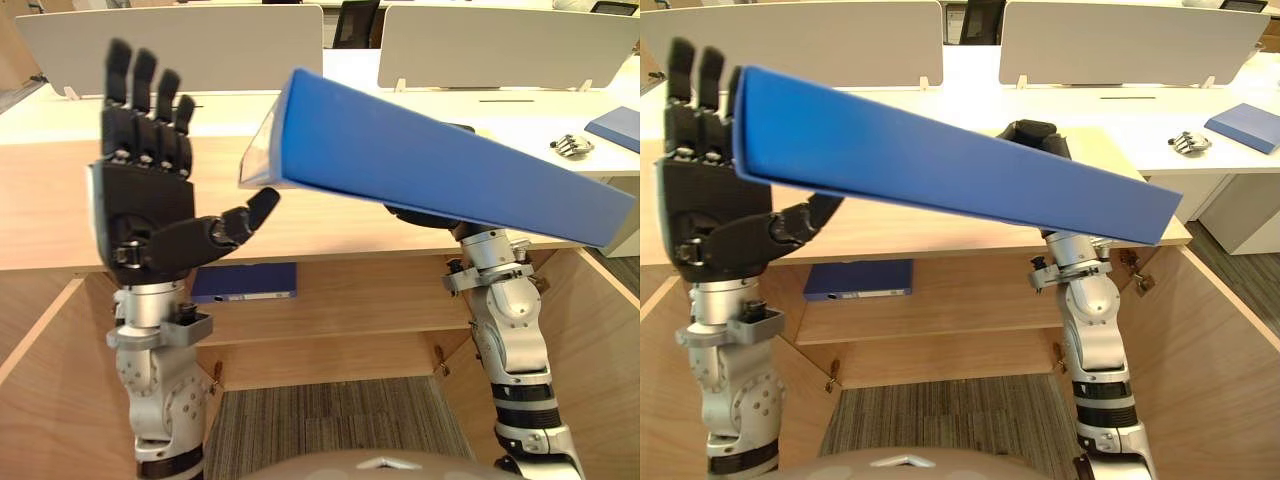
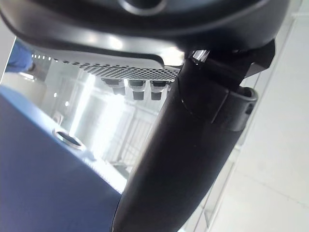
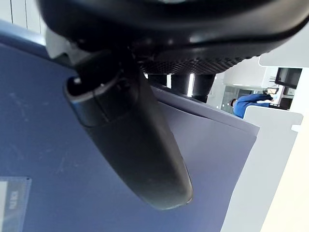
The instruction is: Walk over to the cabinet, pick up the folder, carry it to the office cabinet, place the folder inside the office cabinet, then close the office cabinet door
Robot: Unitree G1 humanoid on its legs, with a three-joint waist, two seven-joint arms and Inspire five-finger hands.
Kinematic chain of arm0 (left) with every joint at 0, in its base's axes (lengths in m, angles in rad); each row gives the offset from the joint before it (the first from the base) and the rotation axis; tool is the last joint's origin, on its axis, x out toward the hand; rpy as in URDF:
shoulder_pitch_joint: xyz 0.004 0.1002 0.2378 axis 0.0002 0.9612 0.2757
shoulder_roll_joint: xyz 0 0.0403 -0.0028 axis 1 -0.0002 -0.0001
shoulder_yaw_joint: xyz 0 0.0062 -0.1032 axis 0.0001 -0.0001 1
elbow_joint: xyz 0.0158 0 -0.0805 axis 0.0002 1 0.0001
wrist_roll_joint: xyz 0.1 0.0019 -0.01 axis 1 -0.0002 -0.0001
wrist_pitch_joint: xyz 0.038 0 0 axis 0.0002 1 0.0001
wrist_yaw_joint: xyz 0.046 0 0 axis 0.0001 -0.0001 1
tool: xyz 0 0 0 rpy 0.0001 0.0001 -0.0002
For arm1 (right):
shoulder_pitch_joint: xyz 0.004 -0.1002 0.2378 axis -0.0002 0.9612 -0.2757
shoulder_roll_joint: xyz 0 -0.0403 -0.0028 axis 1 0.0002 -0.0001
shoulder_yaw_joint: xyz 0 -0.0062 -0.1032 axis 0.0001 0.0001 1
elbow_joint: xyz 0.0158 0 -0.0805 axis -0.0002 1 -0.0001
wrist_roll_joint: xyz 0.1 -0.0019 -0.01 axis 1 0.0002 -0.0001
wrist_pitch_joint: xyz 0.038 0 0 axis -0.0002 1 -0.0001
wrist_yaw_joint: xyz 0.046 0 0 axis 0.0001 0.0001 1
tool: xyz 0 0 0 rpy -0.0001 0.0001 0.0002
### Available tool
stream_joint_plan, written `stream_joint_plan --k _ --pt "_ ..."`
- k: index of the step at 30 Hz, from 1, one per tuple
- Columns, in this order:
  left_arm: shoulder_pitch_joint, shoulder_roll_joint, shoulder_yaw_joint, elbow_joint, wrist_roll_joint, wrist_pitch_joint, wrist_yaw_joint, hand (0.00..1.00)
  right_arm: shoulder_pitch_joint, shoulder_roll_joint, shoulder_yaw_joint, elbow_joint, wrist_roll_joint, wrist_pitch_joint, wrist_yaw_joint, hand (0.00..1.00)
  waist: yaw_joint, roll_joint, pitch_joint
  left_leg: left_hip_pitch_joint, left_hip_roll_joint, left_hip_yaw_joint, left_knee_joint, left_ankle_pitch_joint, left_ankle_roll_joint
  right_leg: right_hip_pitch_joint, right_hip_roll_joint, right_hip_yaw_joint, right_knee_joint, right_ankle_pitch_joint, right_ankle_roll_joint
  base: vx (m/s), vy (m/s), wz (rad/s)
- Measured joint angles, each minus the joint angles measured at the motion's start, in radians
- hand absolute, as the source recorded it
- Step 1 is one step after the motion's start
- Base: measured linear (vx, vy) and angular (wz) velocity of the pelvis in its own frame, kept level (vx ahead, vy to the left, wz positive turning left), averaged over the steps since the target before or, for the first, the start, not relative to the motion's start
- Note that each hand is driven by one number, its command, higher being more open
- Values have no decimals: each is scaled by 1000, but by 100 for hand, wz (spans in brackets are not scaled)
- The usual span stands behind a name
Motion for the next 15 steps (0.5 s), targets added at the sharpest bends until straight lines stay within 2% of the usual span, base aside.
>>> stream_joint_plan --k 7,10,15 --pt "86 -53 92 -7 88 -11 112 100 41 4 -51 -18 -2 -19 -47 0 9 6 5 5 3 -40 0 3 -3 20 0 -37 18 -23 -2 -7 -26 18" --pt "117 -109 147 -6 119 -12 172 100 44 8 -54 -18 -2 -19 -66 0 13 9 8 8 4 -47 0 4 -3 28 0 -45 18 -26 -2 -7 -19 6" --pt "174 -118 187 -3 157 -12 235 100 74 50 -90 -26 -3 -21 -81 0 26 2 16 11 2 -77 -3 5 -5 46 -3 -72 23 -38 -1 -18 -25 18"
